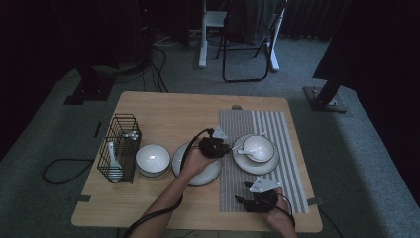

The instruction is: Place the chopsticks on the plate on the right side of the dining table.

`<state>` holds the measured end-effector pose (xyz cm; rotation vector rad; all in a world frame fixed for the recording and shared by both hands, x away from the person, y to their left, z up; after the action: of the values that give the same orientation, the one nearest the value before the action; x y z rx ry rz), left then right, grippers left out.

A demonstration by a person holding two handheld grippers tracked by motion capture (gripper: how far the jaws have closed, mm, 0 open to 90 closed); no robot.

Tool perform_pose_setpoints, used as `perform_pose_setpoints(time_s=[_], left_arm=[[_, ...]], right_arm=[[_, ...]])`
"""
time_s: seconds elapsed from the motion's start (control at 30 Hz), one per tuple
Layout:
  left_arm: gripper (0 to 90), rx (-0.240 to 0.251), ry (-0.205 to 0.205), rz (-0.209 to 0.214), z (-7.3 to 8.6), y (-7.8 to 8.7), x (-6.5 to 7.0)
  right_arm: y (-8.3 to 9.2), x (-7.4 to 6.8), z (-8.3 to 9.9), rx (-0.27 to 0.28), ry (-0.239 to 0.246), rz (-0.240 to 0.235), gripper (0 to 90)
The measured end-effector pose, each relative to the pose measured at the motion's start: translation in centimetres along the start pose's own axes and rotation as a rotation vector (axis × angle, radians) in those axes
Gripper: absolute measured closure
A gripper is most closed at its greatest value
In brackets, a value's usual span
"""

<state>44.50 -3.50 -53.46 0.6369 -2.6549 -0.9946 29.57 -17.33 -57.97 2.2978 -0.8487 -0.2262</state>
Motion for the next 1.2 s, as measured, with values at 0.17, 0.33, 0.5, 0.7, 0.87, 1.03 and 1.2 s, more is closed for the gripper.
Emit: perform_pose_setpoints(time_s=[0.17,0.33,0.5,0.7,0.87,1.03,1.2], left_arm=[[78.3,-0.015,-0.002,-0.002,0.6,0.1,0.0],[78.3,-0.036,-0.007,-0.002,1.2,-0.1,0.1],[80.9,-0.054,-0.019,-0.014,1.4,-0.6,0.1],[85.8,-0.07,-0.043,-0.016,1.1,-0.9,-0.1],[86.1,-0.068,-0.046,-0.014,0.7,-1.3,-0.5],[86.2,-0.075,-0.08,-0.003,0.2,-1.8,-0.8],[86.1,-0.075,-0.095,0.016,0.0,-2.1,-1.0]], right_arm=[[0.0,0.0,0.0,0.0,0.003,0.0,37.4],[-0.1,-0.1,0.0,-0.002,0.003,0.0,37.4],[-0.1,-0.1,0.0,-0.009,0.008,0.003,37.3],[-0.1,-0.1,0.0,-0.009,0.008,0.004,37.4],[-0.1,-0.1,0.0,-0.009,0.009,0.005,37.4],[-0.1,-0.1,0.0,-0.01,0.009,0.005,37.4],[-0.1,-0.1,0.1,-0.008,0.008,0.005,37.4]])
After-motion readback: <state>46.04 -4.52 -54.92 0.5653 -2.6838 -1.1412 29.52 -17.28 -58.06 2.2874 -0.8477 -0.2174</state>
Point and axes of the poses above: each handheld gripper's, and its own axes: y roughly backward along the jaws, z roughly out of its underside, x roughly to its right, the point moved 6 cm from there along -y, roughly forward along the jaws, and after that the axes turned 2 degrees about z, right-handed, at the moved point
